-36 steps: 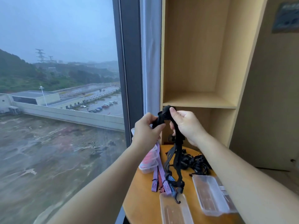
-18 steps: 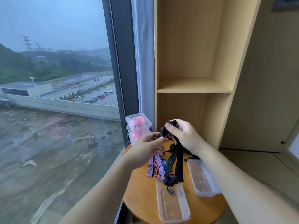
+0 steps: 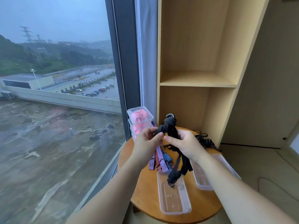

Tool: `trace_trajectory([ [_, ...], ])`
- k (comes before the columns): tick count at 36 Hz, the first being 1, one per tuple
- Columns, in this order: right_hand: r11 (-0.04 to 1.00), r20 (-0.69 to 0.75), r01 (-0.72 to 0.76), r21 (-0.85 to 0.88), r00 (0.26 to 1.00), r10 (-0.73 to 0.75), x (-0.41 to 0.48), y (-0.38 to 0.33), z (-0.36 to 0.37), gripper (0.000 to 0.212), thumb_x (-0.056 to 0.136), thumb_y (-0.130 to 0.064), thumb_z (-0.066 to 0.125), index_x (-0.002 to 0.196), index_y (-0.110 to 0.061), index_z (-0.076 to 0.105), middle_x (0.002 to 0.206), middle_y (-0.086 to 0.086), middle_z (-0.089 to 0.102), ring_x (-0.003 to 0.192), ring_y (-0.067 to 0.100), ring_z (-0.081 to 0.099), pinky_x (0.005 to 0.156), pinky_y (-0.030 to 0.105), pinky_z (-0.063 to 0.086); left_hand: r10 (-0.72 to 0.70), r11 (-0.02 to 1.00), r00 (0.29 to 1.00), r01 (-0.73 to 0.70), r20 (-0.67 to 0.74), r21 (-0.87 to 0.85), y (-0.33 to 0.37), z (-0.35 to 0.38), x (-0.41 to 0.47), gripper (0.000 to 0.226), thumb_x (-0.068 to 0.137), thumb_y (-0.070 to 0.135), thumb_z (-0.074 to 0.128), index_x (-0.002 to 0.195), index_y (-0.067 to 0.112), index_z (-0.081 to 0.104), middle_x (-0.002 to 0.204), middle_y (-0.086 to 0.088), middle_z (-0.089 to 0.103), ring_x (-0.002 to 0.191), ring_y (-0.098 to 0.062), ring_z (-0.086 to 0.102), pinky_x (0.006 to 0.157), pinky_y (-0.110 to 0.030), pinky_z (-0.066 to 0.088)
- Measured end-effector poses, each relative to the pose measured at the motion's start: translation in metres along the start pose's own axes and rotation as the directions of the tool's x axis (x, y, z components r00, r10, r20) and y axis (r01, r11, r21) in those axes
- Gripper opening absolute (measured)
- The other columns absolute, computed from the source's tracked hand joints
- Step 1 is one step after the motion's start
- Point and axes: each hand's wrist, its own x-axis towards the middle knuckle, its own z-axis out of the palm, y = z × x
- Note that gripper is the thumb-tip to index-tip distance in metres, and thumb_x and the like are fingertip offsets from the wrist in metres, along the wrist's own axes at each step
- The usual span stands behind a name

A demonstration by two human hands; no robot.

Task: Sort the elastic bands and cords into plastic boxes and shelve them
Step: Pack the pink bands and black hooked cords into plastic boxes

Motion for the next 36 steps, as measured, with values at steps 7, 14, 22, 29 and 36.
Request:
trace_trajectory([
  [7, 0.997, -0.066, -0.010, 0.076, 0.998, 0.015, -0.007, 0.004, 0.007, 0.003, 0.090, -0.006, 0.065, 0.090, -0.008, 0.068, 0.073, -0.003, 0.071, 0.067, 0.007, 0.065, 0.059, 0.018, 0.049, 0.219, 0.861, 0.971, -0.146, -0.095, 0.486, 0.008, 0.011, -0.019, 0.009, 0.091, 0.017, 0.067, 0.098, 0.013, 0.062, 0.079, 0.015, 0.062, 0.065, 0.020, 0.053, 0.057, 0.000, 0.037],
  [14, 0.979, -0.330, -0.178, 0.095, 0.923, 0.200, -0.003, 0.005, 0.018, 0.036, 0.087, -0.047, 0.067, 0.084, -0.012, 0.069, 0.057, -0.009, 0.066, 0.051, 0.005, 0.061, 0.048, 0.019, 0.044, 0.319, 0.774, 0.945, -0.218, -0.068, 0.595, -0.008, 0.022, -0.023, 0.023, 0.085, 0.010, 0.072, 0.079, 0.019, 0.052, 0.069, 0.013, 0.053, 0.067, 0.017, 0.051, 0.060, -0.005, 0.036],
  [22, 0.998, -0.171, -0.055, 0.014, 0.984, 0.057, -0.009, 0.003, 0.003, 0.026, 0.096, -0.035, 0.060, 0.078, -0.017, 0.065, 0.054, -0.010, 0.062, 0.048, 0.003, 0.057, 0.046, 0.015, 0.043, 0.004, 0.971, 0.977, -0.055, 0.215, 0.231, -0.009, 0.008, -0.014, 0.007, 0.095, 0.013, 0.062, 0.098, 0.011, 0.068, 0.079, 0.005, 0.071, 0.072, -0.008, 0.066, 0.071, -0.022, 0.053],
  [29, 0.989, -0.151, -0.150, 0.017, 0.977, 0.151, -0.004, -0.003, 0.008, 0.032, 0.095, -0.040, 0.059, 0.076, -0.014, 0.064, 0.050, -0.008, 0.060, 0.044, 0.004, 0.057, 0.042, 0.016, 0.042, 0.099, 0.933, 0.995, -0.104, 0.034, 0.346, 0.008, 0.014, -0.020, 0.009, 0.092, 0.009, 0.065, 0.089, 0.006, 0.073, 0.064, 0.010, 0.068, 0.062, 0.001, 0.063, 0.056, -0.006, 0.043],
  [36, 0.942, -0.115, -0.224, 0.248, 0.959, 0.258, -0.007, -0.006, 0.016, 0.035, 0.088, -0.045, 0.065, 0.094, -0.011, 0.070, 0.069, -0.007, 0.072, 0.062, 0.004, 0.068, 0.049, 0.015, 0.047, 0.422, 0.634, 0.904, -0.345, 0.064, 0.692, 0.009, 0.013, -0.024, 0.013, 0.091, 0.011, 0.066, 0.097, 0.002, 0.074, 0.094, -0.007, 0.069, 0.075, 0.004, 0.042, 0.064, 0.001, 0.033],
])
